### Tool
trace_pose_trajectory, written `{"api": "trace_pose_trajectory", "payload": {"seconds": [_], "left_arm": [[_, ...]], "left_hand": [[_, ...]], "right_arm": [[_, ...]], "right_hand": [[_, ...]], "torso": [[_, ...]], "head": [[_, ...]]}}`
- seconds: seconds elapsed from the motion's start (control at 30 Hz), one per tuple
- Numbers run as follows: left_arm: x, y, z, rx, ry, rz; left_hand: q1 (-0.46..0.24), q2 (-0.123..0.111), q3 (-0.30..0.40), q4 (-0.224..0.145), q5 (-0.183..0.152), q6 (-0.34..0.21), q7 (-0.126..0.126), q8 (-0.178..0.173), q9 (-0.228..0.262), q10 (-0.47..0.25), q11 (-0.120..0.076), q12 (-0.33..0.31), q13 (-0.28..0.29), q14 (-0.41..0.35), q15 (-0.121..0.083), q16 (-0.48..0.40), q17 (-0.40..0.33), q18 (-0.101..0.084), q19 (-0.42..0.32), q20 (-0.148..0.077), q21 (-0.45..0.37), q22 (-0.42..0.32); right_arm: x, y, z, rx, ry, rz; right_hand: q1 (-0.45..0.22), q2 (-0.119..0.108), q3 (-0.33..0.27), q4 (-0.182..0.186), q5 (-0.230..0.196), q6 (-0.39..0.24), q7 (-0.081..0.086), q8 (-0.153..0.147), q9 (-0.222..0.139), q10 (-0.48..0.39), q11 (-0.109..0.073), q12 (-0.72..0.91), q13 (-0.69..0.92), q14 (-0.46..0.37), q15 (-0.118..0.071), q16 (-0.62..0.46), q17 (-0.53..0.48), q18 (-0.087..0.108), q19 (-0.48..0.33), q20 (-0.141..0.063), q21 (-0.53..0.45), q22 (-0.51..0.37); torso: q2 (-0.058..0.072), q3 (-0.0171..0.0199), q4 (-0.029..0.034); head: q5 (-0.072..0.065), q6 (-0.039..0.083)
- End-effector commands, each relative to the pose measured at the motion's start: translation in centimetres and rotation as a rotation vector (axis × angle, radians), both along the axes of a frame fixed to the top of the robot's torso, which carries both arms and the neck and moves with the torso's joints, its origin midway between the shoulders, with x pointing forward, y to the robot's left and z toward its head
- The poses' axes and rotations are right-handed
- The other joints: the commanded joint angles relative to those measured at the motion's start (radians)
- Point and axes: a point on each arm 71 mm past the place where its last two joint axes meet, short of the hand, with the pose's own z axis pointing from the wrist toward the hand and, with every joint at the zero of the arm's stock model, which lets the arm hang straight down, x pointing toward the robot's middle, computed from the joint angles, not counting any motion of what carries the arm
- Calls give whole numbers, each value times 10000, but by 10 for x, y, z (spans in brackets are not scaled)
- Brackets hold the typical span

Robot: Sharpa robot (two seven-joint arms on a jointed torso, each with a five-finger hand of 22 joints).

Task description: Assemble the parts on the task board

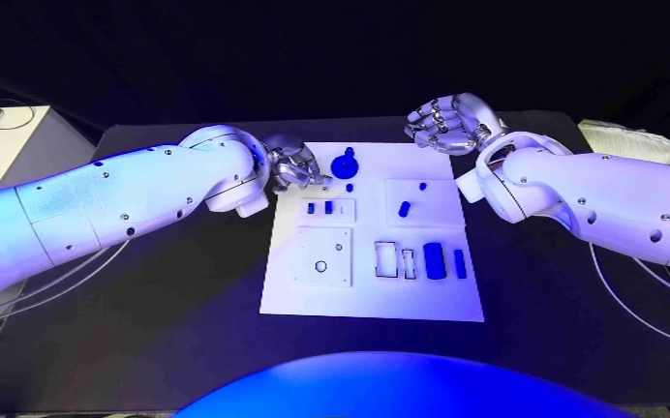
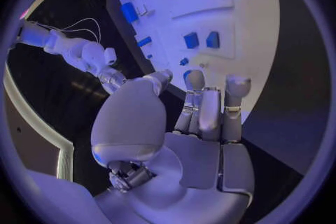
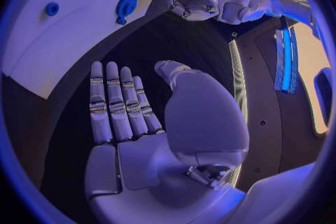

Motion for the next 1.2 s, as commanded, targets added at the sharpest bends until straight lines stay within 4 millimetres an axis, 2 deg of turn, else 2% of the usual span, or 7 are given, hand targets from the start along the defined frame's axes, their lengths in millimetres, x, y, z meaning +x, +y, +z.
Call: {"api": "trace_pose_trajectory", "payload": {"seconds": [0.03, 0.2, 0.27, 0.37, 0.6, 0.9, 1.2], "left_arm": [[4, -15, 14, -1792, -1611, -704], [4, -32, 12, -1645, -2749, -1897], [3, -39, 9, -1438, -3145, -2365], [3, -46, 3, -1027, -3650, -2895], [6, -60, -8, 51, -4560, -3664], [11, -68, -17, 1257, -4747, -3985], [15, -70, -23, 1955, -4518, -3982]], "left_hand": [[1269, -247, 1157, -619, 13, -354, 269, -437, -663, -897, 229, -534, -415, -1111, 208, -955, -1222, 318, -1203, 230, -1221, -1379], [1874, -723, 2198, -1429, -109, -435, 430, -942, -1701, -1577, 498, -1598, -1384, -2125, 414, -1459, -2234, 421, -1755, 443, -1593, -1754], [1899, -817, 2273, -1701, -126, -434, 436, -1093, -2092, -1609, 489, -1879, -1719, -2394, 440, -1517, -2521, 432, -1868, 483, -1520, -1665], [1887, -904, 2284, -1966, -125, -380, 427, -1238, -2519, -1637, 473, -2128, -2041, -2522, 444, -1477, -2743, 442, -1957, 480, -1420, -1562], [1640, -1230, 2139, -2228, -102, -245, 280, -1434, -3139, -1810, 536, -2564, -2540, -2584, 487, -1401, -3118, 438, -1994, 513, -1351, -1490], [1494, -1264, 1834, -2443, -126, -75, 97, -1600, -3747, -2333, 662, -3003, -3062, -2811, 599, -1379, -3823, 444, -1992, 634, -1376, -1495], [1505, -1205, 1614, -2511, -114, 146, 138, -1679, -4030, -2580, 698, -3020, -3215, -3026, 639, -1298, -4231, 440, -2040, 677, -1373, -1474]], "right_arm": [[0, 1, 0, -21, -53, 189], [1, 0, 0, -19, -103, 196], [1, 0, 0, -19, -132, 205], [1, 0, 0, -20, -158, 216], [2, 1, 0, -18, -174, 232], [2, 2, 0, -8, -167, 260], [1, 3, 0, 2, -161, 275]], "right_hand": [[-78, 14, -37, -46, 62, -87, 481, -48, -10, -45, 13, -43, -10, -36, 10, -32, -15, 124, -70, -14, -31, -16], [-3, 55, 8, -106, 69, -60, 458, -35, -11, -38, 0, -43, -7, -17, 4, -42, -59, 132, -75, -9, -17, -70], [40, 71, 36, -147, 67, -35, 438, -24, -11, -27, -15, -43, -5, -8, -1, -50, -88, 135, -75, -10, -11, -105], [103, 83, 80, -210, 58, 12, 409, -3, -8, -13, -33, -45, -5, 7, -11, -58, -126, 139, -70, -13, -4, -149], [167, 145, 168, -266, 58, 62, 389, 11, -12, 16, -54, -45, -6, 25, -22, -70, -177, 141, -60, -20, 3, -207], [167, 145, 168, -266, 58, 62, 389, 11, -12, 16, -54, -45, -6, 25, -22, -70, -177, 141, -60, -20, 3, -207], [174, 160, 189, -273, 60, 67, 394, 9, -16, 19, -53, -48, -7, 30, -23, -72, -188, 141, -56, -21, 5, -221]], "torso": [[3, -2, 8], [14, -8, -4], [18, -13, -8], [20, -12, -10], [20, -9, -8], [19, -4, -4], [9, -4, -4]], "head": [[-15, 0], [-52, 0], [-70, 17], [-99, 64], [-141, 125], [-177, 146], [-213, 129]]}}
